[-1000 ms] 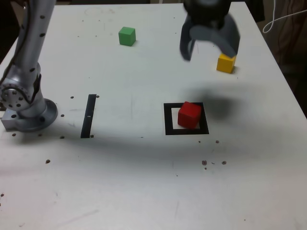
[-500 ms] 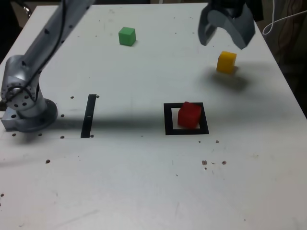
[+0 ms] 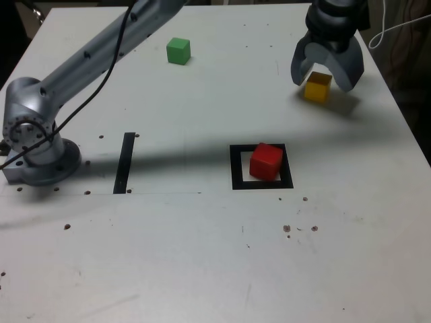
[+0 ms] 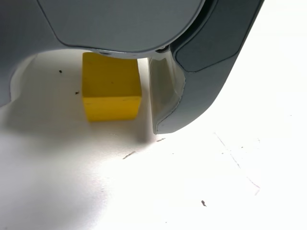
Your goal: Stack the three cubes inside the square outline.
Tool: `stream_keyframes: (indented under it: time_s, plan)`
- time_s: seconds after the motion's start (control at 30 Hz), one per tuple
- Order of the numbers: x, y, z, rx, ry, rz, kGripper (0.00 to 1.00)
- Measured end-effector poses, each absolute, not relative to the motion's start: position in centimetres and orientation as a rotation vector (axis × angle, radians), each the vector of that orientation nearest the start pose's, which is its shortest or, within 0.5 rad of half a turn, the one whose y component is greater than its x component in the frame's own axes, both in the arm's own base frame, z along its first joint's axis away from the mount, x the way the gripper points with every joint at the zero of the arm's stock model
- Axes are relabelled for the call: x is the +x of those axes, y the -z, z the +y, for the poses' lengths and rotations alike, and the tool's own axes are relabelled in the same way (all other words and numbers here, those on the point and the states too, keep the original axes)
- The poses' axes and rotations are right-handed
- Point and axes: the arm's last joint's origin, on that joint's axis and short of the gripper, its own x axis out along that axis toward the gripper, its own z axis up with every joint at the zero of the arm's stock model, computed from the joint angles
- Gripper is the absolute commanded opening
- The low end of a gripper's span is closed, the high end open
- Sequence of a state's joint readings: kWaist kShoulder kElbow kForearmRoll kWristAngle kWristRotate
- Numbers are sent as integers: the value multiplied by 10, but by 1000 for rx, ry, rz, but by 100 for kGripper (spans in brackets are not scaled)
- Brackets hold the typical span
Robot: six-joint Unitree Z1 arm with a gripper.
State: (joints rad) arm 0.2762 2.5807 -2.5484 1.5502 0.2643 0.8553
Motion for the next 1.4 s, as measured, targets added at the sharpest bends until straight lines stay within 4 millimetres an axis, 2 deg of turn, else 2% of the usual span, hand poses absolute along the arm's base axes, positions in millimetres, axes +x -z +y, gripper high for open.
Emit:
stream_keyframes:
  time_s: [0.1, 0.2, 0.47, 0.7, 1.1, 1.4]
  plan:
    - [491, -220, 153, 639, 289, 1684, 90]
    - [491, -218, 151, 640, 294, 1690, 84]
    - [493, -215, 139, 637, 317, 1691, 48]
    - [493, -214, 136, 587, 309, 1683, 31]
    - [492, -214, 137, 520, 243, 1685, 21]
    - [485, -226, 136, 500, 216, 1683, 17]
